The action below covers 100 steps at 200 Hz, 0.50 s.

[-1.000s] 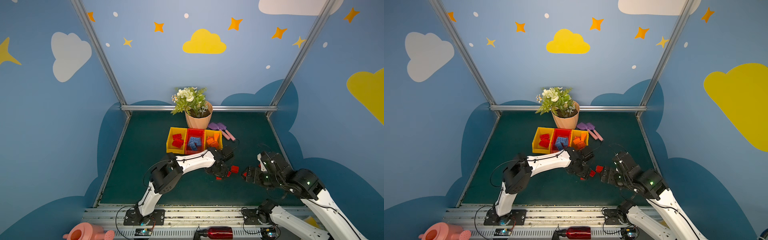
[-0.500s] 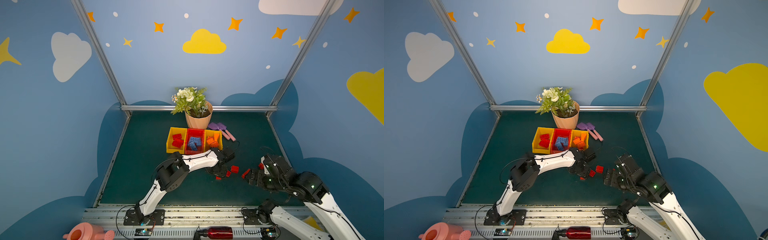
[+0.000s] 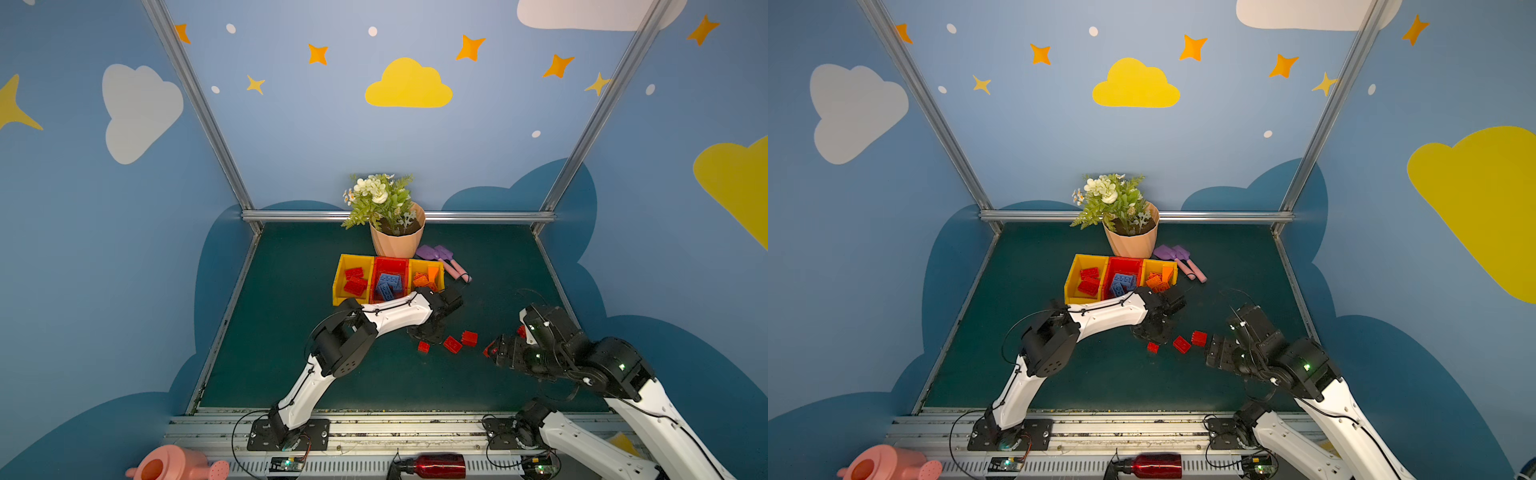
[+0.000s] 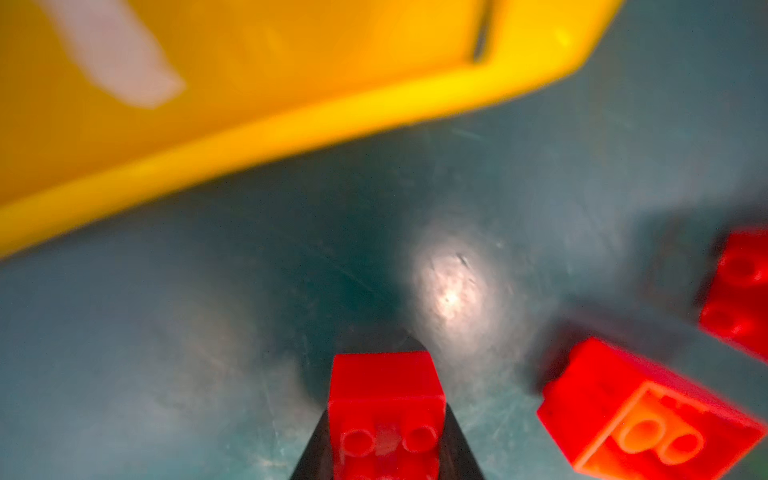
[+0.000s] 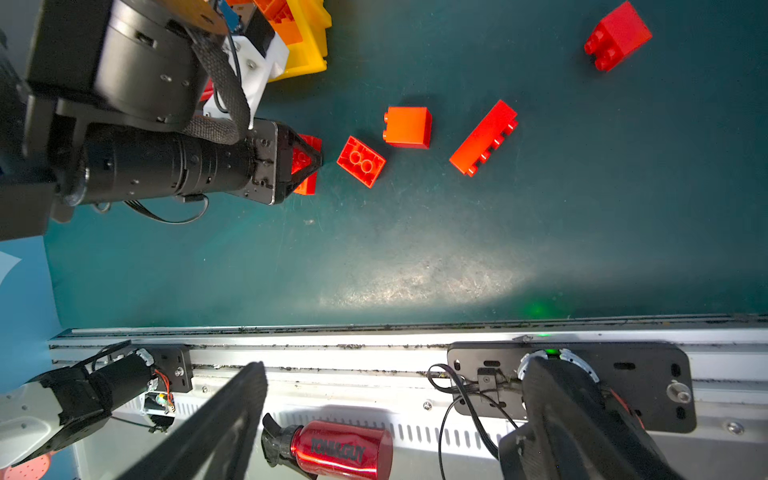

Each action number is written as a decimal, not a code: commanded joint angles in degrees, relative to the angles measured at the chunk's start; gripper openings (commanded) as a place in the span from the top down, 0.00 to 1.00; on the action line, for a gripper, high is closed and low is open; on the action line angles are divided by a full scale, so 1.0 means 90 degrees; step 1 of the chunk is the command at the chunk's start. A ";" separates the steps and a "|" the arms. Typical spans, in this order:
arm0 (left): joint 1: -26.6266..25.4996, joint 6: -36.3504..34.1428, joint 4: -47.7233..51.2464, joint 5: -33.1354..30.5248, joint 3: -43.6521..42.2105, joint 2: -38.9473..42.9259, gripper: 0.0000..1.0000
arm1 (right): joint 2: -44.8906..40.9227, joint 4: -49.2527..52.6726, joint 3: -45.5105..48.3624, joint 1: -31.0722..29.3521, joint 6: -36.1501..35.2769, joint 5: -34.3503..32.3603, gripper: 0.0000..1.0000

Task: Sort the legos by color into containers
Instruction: 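Carry the red 2x2 brick with the left gripper into the yellow bin and open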

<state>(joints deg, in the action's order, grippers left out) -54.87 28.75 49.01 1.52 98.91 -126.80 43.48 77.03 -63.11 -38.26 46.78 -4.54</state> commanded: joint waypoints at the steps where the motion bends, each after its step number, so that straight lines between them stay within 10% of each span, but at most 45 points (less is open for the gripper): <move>1: 0.0067 -0.0059 0.0336 -0.0183 0.0026 0.0006 0.85 | 0.0135 -0.0139 -0.0204 0.0052 -0.0215 -0.0103 0.06; 100: 0.1655 -0.0579 0.1102 -0.1150 -0.0390 0.1961 0.88 | 0.1276 -0.1234 -0.0466 0.0353 -0.0962 0.0537 0.06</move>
<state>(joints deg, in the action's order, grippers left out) -45.67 26.17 55.51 -4.58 95.90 -114.21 52.93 69.67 -64.99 -35.77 40.93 -1.89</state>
